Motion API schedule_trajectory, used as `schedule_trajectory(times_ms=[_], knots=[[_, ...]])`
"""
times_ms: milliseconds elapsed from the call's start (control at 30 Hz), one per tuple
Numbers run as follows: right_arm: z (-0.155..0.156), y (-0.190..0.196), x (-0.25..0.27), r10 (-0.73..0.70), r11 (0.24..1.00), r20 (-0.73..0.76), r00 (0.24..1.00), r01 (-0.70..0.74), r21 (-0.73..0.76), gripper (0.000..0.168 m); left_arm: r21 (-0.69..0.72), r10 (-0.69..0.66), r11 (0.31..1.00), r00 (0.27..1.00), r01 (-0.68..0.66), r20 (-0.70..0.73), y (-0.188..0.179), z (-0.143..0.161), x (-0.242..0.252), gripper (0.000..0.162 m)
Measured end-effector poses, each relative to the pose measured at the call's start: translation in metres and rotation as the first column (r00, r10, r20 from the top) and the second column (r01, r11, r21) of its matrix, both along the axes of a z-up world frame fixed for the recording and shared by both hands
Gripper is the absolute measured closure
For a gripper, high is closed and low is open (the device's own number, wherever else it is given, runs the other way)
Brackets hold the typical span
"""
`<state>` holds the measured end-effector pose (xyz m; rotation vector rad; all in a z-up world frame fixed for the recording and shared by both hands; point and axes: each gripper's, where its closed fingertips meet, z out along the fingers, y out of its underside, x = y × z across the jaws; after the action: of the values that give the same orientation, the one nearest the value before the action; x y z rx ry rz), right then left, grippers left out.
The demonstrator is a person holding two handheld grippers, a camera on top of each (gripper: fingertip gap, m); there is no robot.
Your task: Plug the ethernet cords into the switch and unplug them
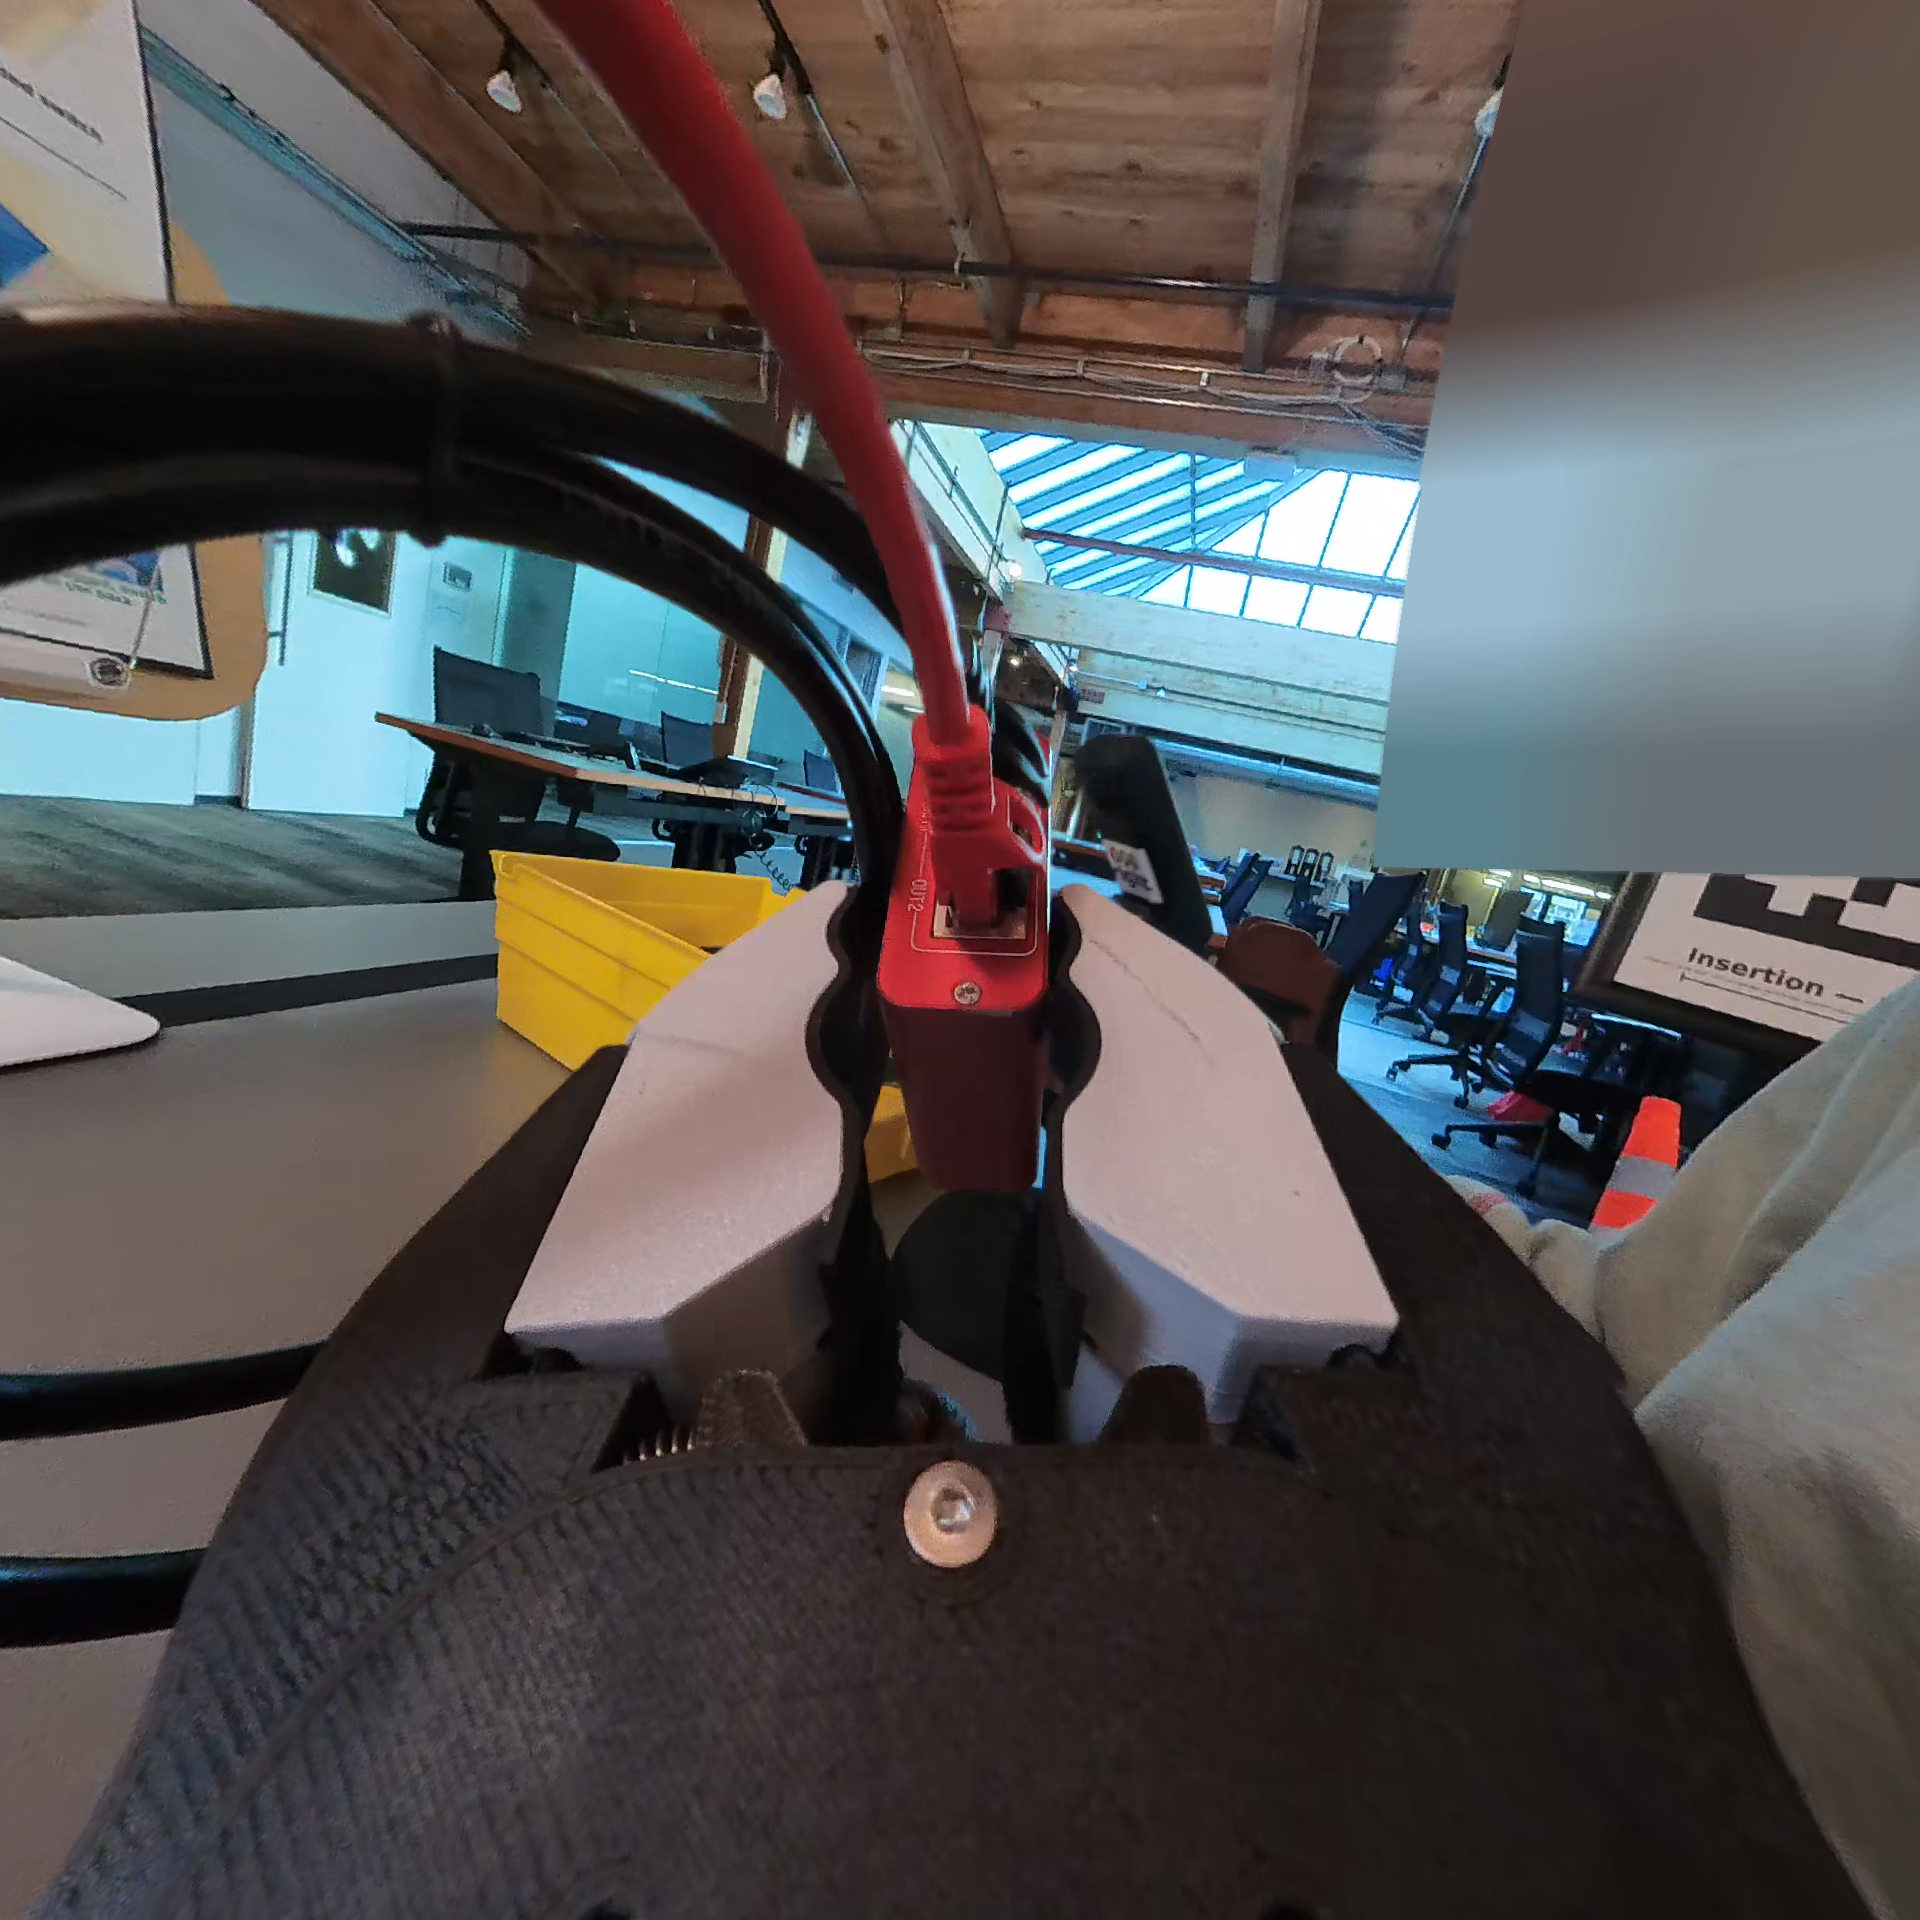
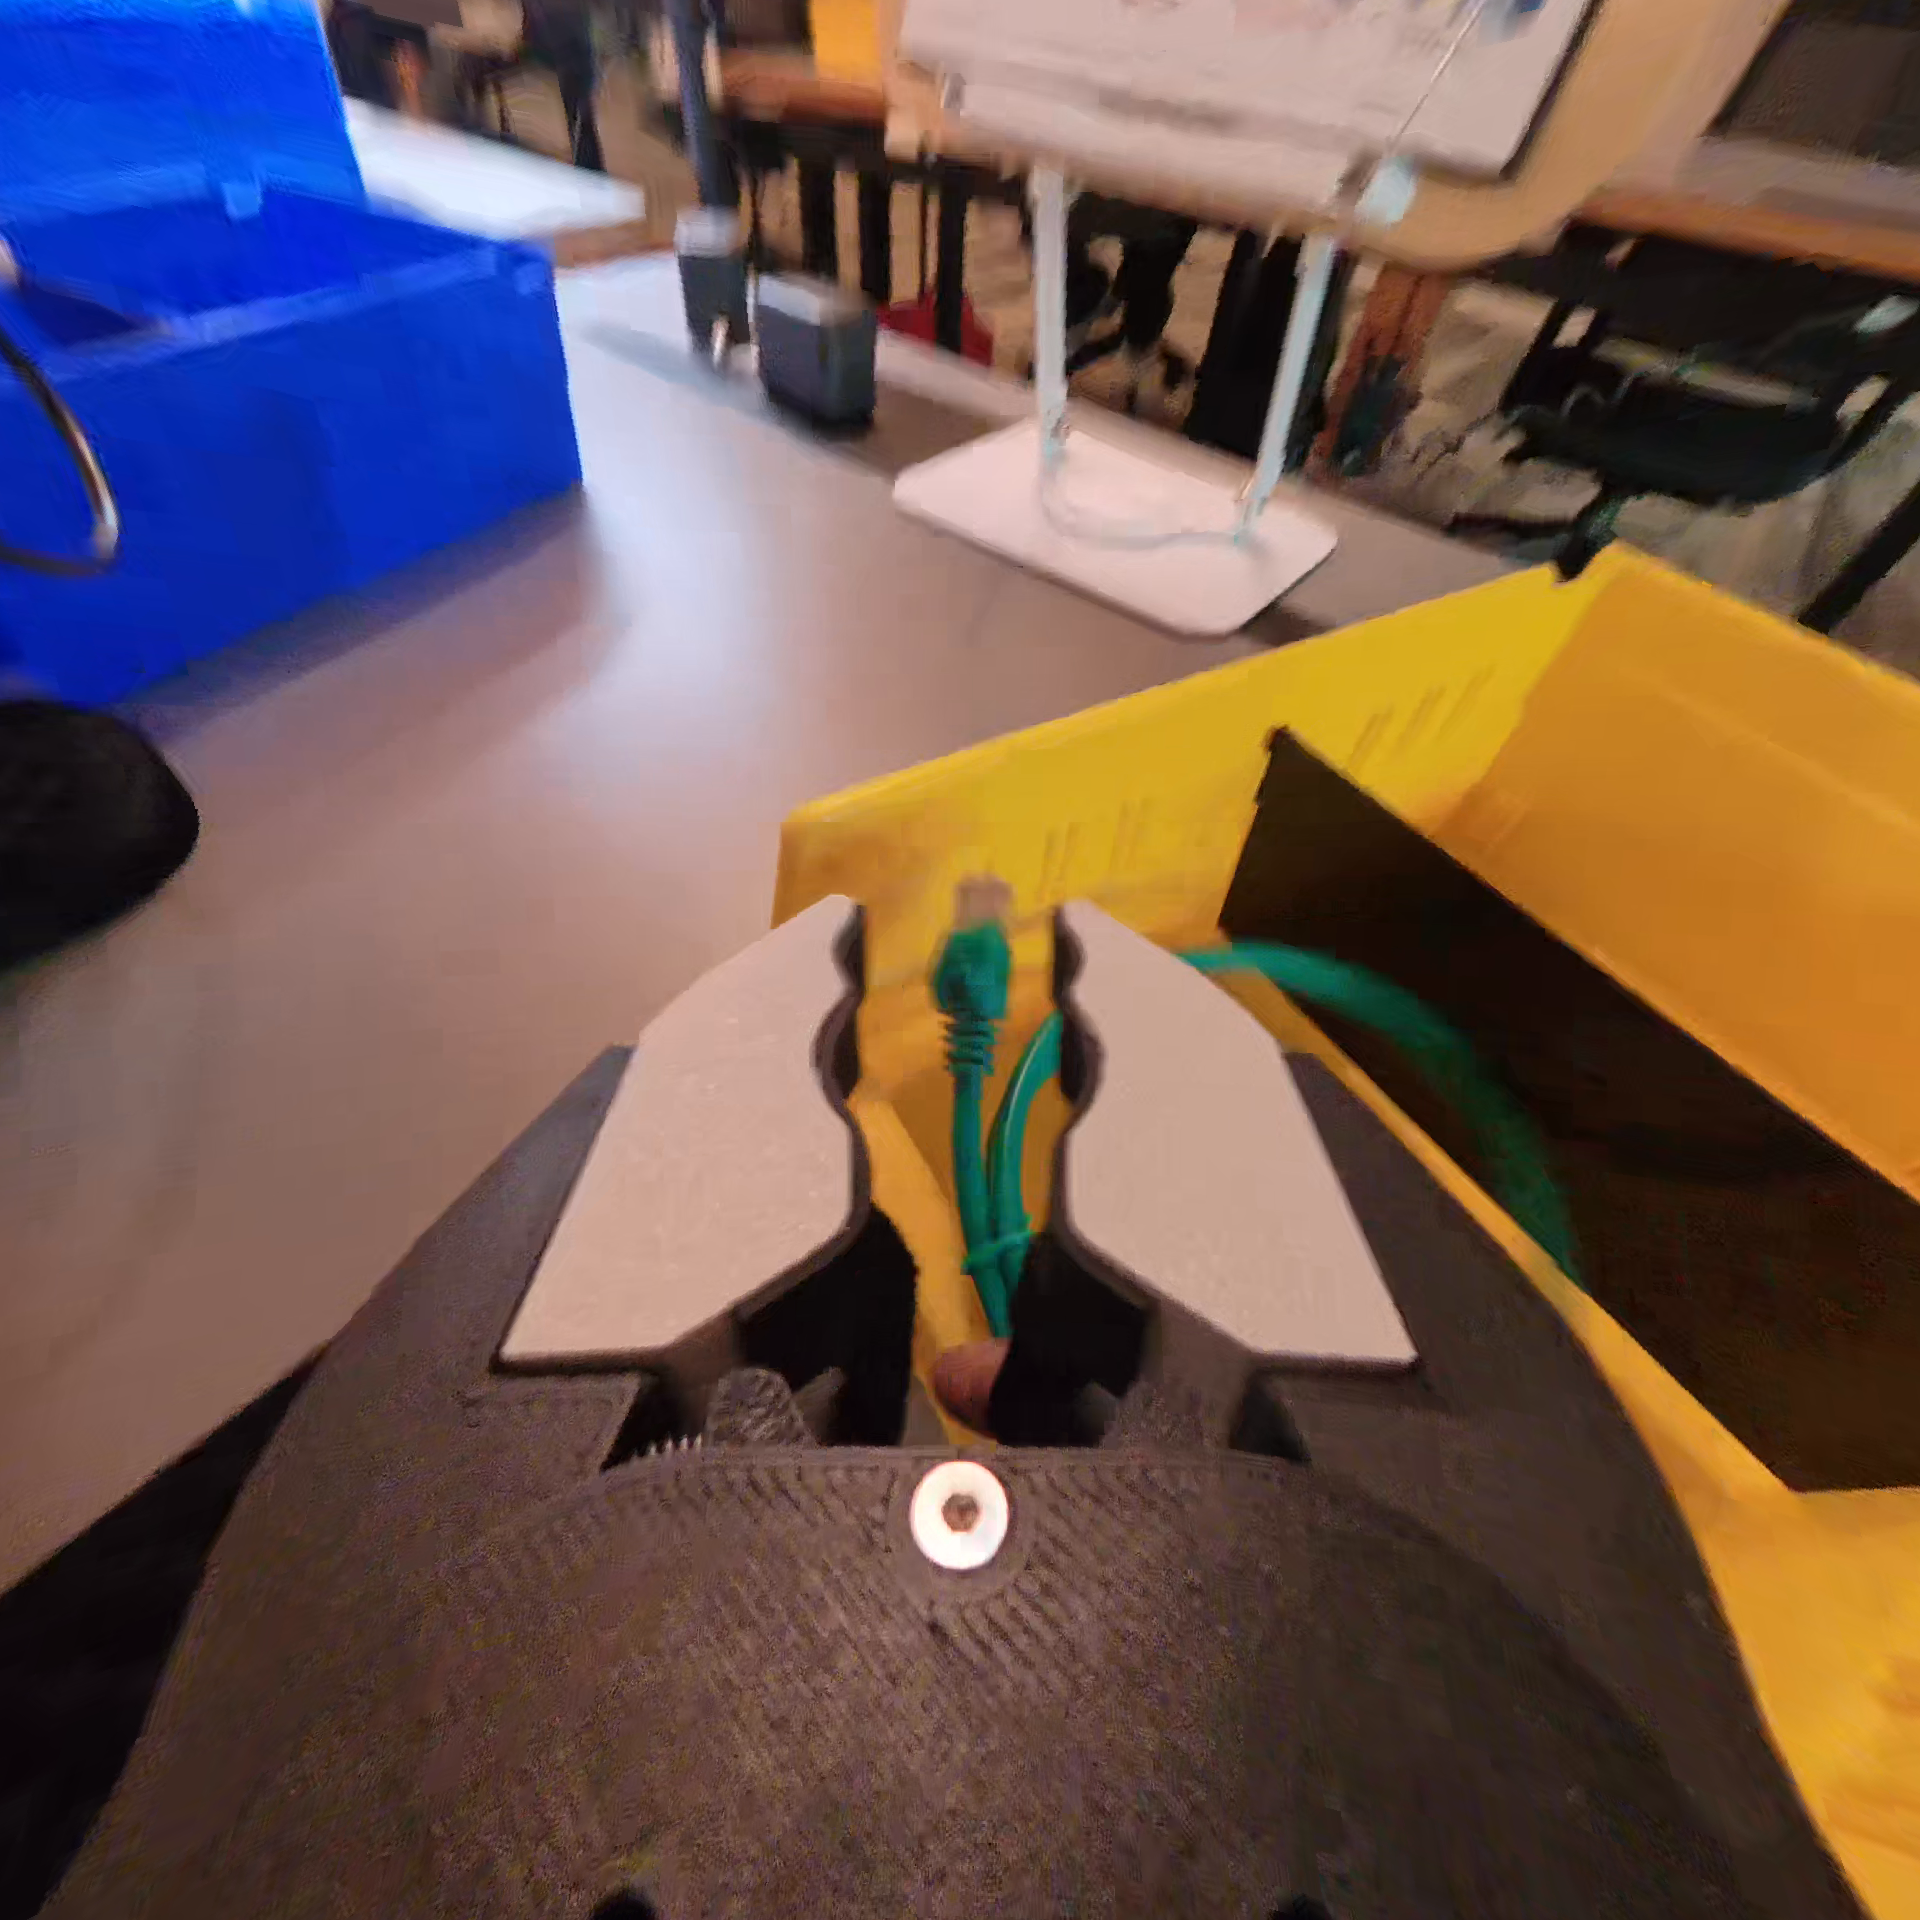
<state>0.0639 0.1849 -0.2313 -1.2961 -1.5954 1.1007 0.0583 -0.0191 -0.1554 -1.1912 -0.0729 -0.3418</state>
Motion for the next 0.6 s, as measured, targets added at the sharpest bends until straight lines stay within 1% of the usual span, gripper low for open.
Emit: schedule_trajectory(times_ms=[33,67,167,233,300,367,467,533,600], knots=[[0.01,0.003,0.001,-0.022,0.999,-0.059,0.998,0.02,-0.026,0.122,-0.003,-0.004,1.0,1.0,0.004,0.004,0.0,0.0,0.0,0.13],[0.022,0.005,0.003,-0.043,0.998,-0.112,0.993,0.038,-0.054,0.117,-0.006,-0.006,1.0,1.0,0.006,0.007,0.001,-0.001,0.0,0.13],[0.056,0.011,0.015,-0.095,0.987,-0.257,0.962,0.057,-0.15,0.107,-0.037,-0.008,0.999,1.0,0.009,0.021,0.003,-0.005,-0.001,0.129],[0.081,-0.001,0.024,-0.061,0.974,-0.363,0.93,-0.023,-0.223,0.104,-0.072,-0.022,0.997,0.999,0.025,0.03,0.007,-0.01,0.0,0.129],[0.094,-0.028,0.028,0.046,0.938,-0.407,0.912,-0.18,-0.296,0.1,-0.101,-0.041,0.994,0.999,0.044,0.031,0.01,-0.014,0.003,0.129],[0.096,-0.063,0.029,0.184,0.882,-0.391,0.902,-0.327,-0.338,0.097,-0.145,-0.069,0.987,0.997,0.073,0.028,0.013,-0.02,0.008,0.129],[0.093,-0.115,0.028,0.365,0.82,-0.349,0.863,-0.476,-0.318,0.103,-0.238,-0.092,0.967,0.996,0.089,-0.002,0.021,-0.034,0.015,0.129],[0.09,-0.146,0.027,0.477,0.77,-0.316,0.82,-0.563,-0.301,0.11,-0.314,-0.101,0.945,0.994,0.087,-0.03,0.025,-0.046,0.018,0.129],[0.084,-0.169,0.027,0.572,0.725,-0.267,0.776,-0.63,-0.279,0.115,-0.381,-0.126,0.92,0.991,0.098,-0.049,0.028,-0.056,0.024,0.129]])
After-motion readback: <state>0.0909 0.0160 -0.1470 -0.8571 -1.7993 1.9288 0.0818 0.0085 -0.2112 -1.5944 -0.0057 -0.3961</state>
